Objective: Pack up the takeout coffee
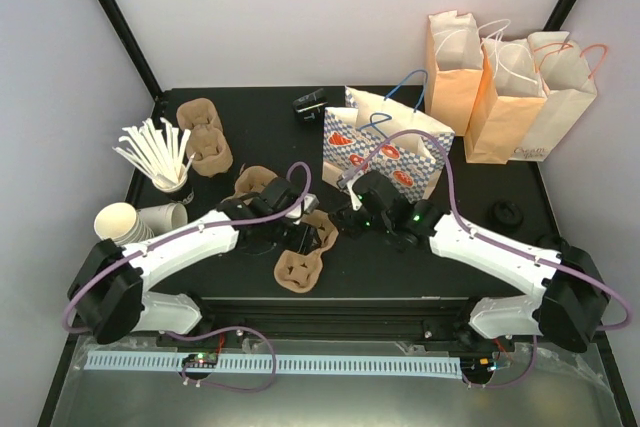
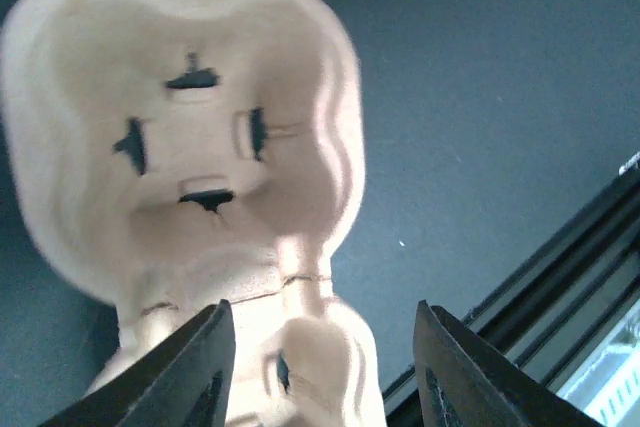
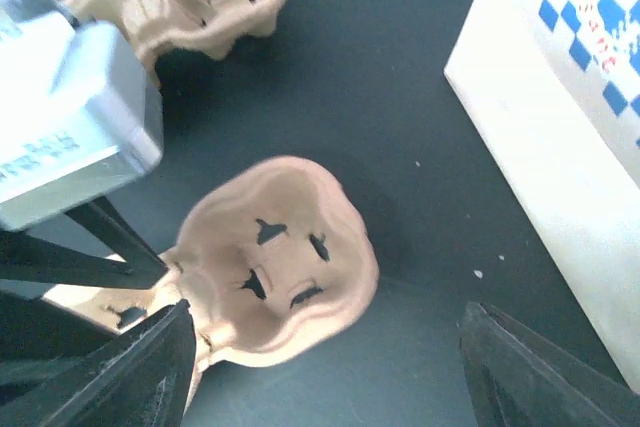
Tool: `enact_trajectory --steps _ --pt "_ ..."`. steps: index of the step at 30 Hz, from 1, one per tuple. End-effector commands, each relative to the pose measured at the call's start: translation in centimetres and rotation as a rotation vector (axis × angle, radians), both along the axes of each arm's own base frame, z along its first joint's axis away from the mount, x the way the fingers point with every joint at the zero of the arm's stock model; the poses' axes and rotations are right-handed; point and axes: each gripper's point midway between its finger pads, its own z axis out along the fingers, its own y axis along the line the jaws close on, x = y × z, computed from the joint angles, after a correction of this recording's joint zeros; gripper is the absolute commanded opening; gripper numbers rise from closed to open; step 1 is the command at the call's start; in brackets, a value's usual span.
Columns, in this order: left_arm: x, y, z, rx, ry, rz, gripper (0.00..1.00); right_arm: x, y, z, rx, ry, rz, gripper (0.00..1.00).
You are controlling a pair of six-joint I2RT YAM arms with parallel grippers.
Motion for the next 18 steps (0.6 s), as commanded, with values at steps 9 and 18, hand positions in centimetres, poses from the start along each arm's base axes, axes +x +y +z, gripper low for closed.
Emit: enact_trajectory --steps 9,18 --pt "3.8 5.5 7.5 -0.08 -0.232 0.23 0.63 -2.7 3.1 -2.2 0.018 0.043 0.275 0.76" --pt "5.2 11.9 10.7 -0.16 -0.405 0.456 0.74 -4.4 7.9 -6.3 -0.197 0.062 0.484 0.76"
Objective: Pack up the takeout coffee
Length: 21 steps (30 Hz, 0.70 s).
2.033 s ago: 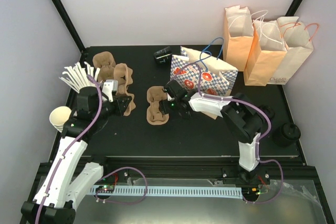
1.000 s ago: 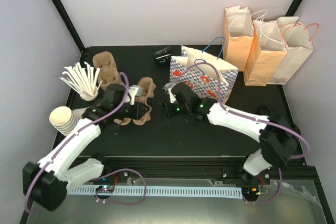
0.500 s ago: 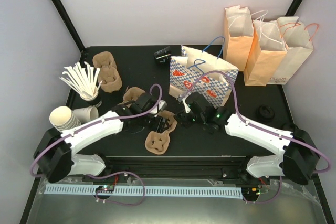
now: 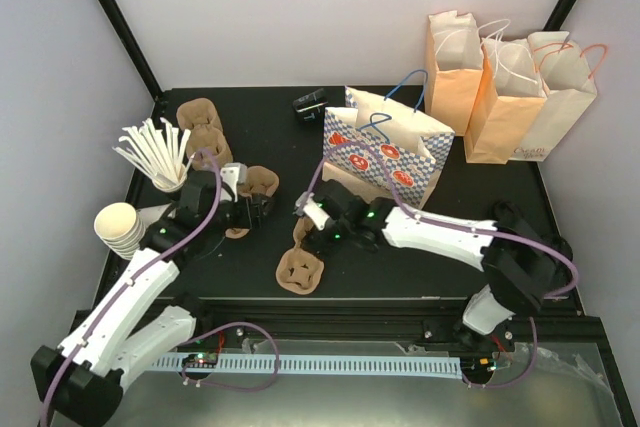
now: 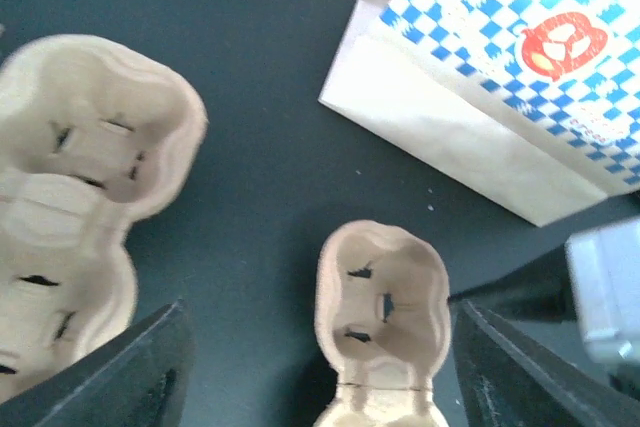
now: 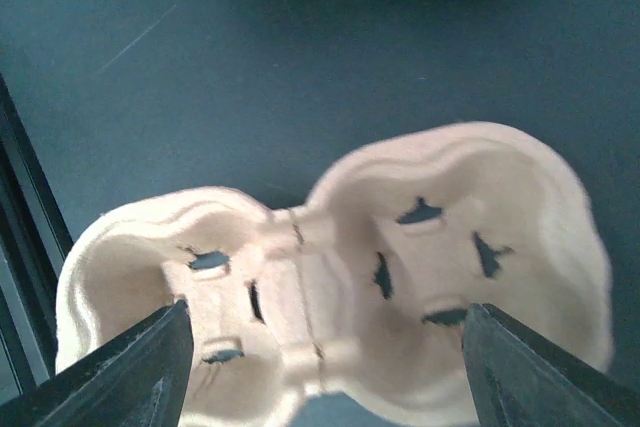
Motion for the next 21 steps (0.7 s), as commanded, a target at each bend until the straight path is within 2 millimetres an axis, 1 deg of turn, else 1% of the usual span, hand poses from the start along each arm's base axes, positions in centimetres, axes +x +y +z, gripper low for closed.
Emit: enact_trajectory --steps 1,2,3,7,14,16,21 --pt "0.5 2.3 1.5 -0.016 -0.076 0.089 0.77 -0.7 1.7 -1.4 -0.09 -0.028 0.097 0.76" --pt "0.5 2.6 1.7 -0.016 -0.085 0.099 0.8 -0.5 2.0 -1.6 -0.102 -0.03 0.089 0.76" --pt "0.6 2.8 1.8 -0.013 -0.09 0.107 0.85 -0.3 2.1 -2.3 -0.122 -0.02 0.082 0.76" --pt "0.8 3.3 2.0 -0.002 -0.092 0.123 0.89 0.0 2.3 -3.8 -0.167 -0.009 0.075 0.73" --pt "1.0 3.6 2.9 0.004 -0.133 0.124 0.89 -0.8 2.4 -5.9 -0.271 -0.024 0.11 0.69" --pt "1.0 3.6 3.0 0.009 -0.139 0.122 0.89 -0.7 2.4 -6.3 -0.301 -0.043 0.109 0.68" --pt "1.0 3.8 3.4 0.018 -0.154 0.122 0.89 -0.6 2.3 -7.3 -0.353 -0.051 0.103 0.61"
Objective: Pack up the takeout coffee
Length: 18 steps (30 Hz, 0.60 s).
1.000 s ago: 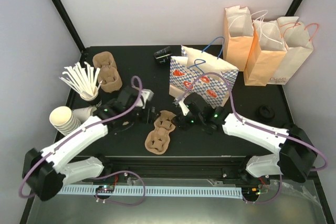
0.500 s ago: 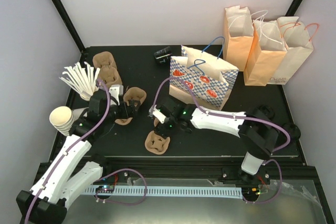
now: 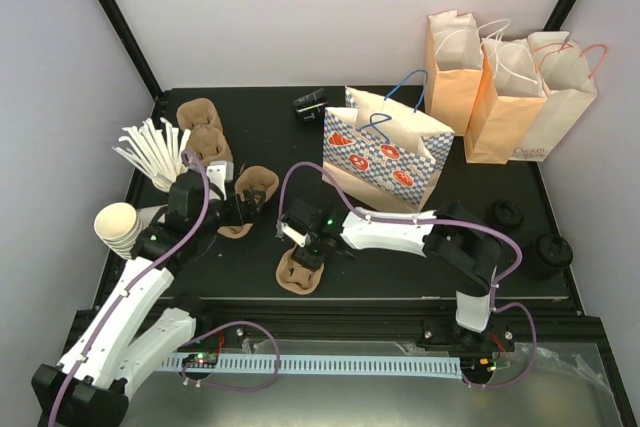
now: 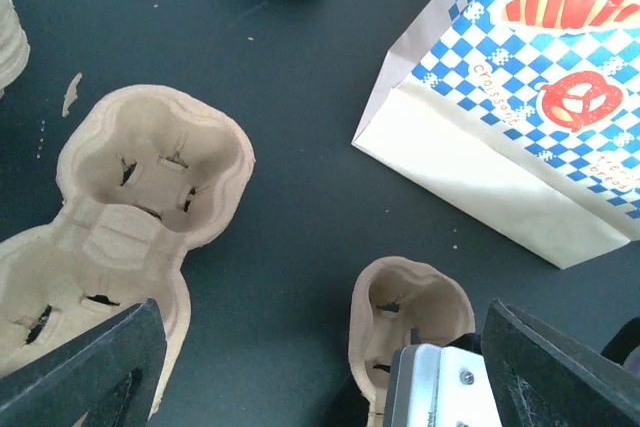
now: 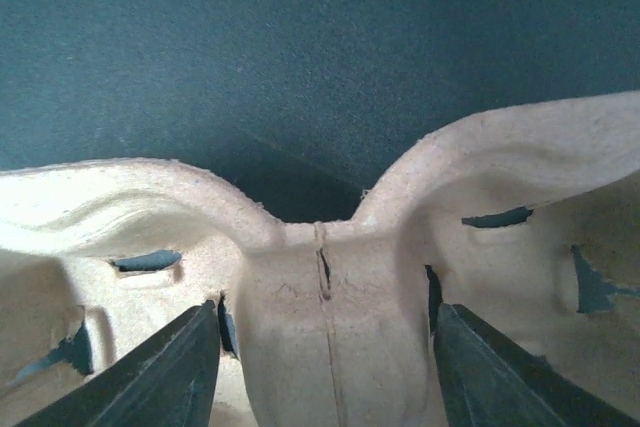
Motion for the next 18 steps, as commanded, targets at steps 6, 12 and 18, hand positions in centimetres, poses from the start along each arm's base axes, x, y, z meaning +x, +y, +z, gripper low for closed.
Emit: enact_trajectory --steps 6,12,18 --pt "0.3 0.9 2.8 0.019 -0.104 0.027 0.89 0.5 0.1 0.3 -0.032 -0.042 -0.005 0.46" --pt "0.3 1.1 3.3 0.025 -0.119 0.032 0.89 0.7 0.5 3.0 0.05 -0.069 -0.02 0.36" --pt "0.8 1.0 4.1 0.02 -0.148 0.036 0.89 1.3 0.2 8.6 0.193 -0.135 -0.071 0.36"
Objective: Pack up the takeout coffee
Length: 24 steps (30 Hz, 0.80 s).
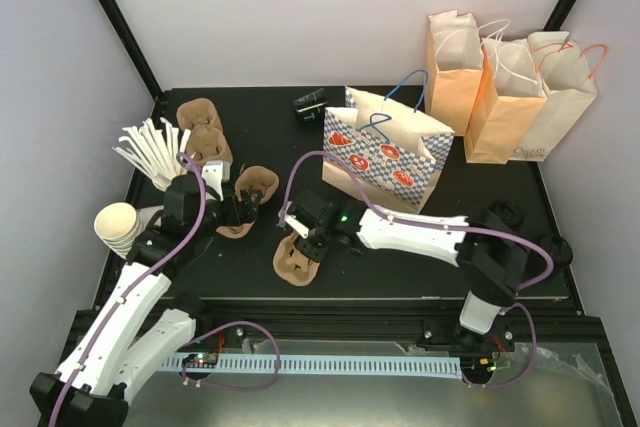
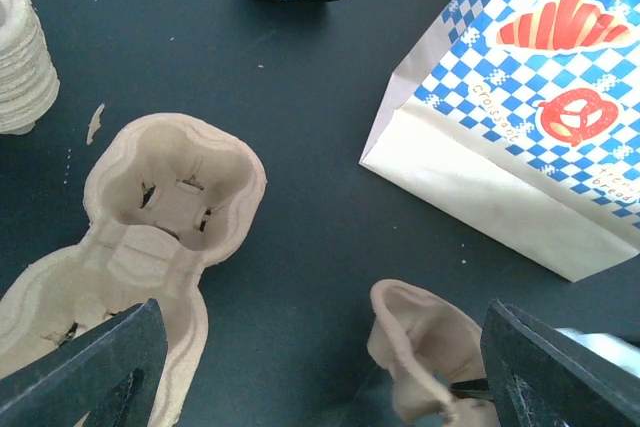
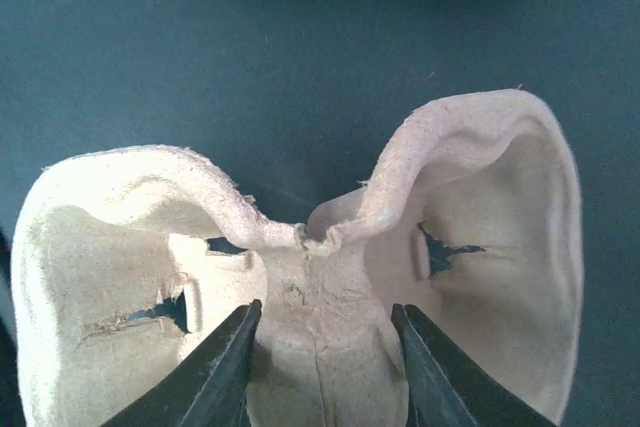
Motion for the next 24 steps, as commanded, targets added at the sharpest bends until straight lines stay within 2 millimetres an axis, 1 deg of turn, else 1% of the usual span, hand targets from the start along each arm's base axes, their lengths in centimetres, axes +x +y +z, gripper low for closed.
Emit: enact_trajectory --steps 1,5,9,11,13,15,17,20,24 --pt "1.1 0.3 3.4 -0.011 -0.102 0.02 0.88 1.0 -0.2 5.9 0.153 -0.076 -0.061 0.36" --pt "2.3 -0.5 4.7 -0.044 -0.137 0.004 0.88 2.2 -2.1 12.5 0.307 -0.132 -0.13 0.36" --pt "3.9 -1.6 6.2 -0.083 -0.168 -0.022 0.88 4.2 -5.4 19.9 0.489 -0.176 -0.241 0.36" --pt "5.0 -2.9 7.3 -0.12 -0.206 -0.072 0.88 5.4 -7.6 23.3 0.573 -0.196 -0.316 0.38" --pt "5.7 -4.9 8.3 -0.172 -0.234 -0.168 0.88 6.2 -9.2 26.5 0.655 -0.203 -0.37 0.39" --pt "6.4 -7.3 9.3 -0.227 -0.257 -0.286 0.85 7.1 -10.7 28.9 0.727 -0.187 -0.417 0.39" --pt "7.3 -9.1 9.9 -0.263 -0.262 -0.359 0.84 8.1 -11.9 31.0 0.789 -0.165 -0.459 0.39" --pt "9.2 -11.0 10.3 -0.249 -0.267 -0.412 0.83 9.4 -13.4 33.7 0.872 -0.144 -0.496 0.38" --pt "11.6 -12.9 11.2 -0.197 -0.304 -0.459 0.82 10.2 -14.5 37.2 0.968 -0.148 -0.51 0.38"
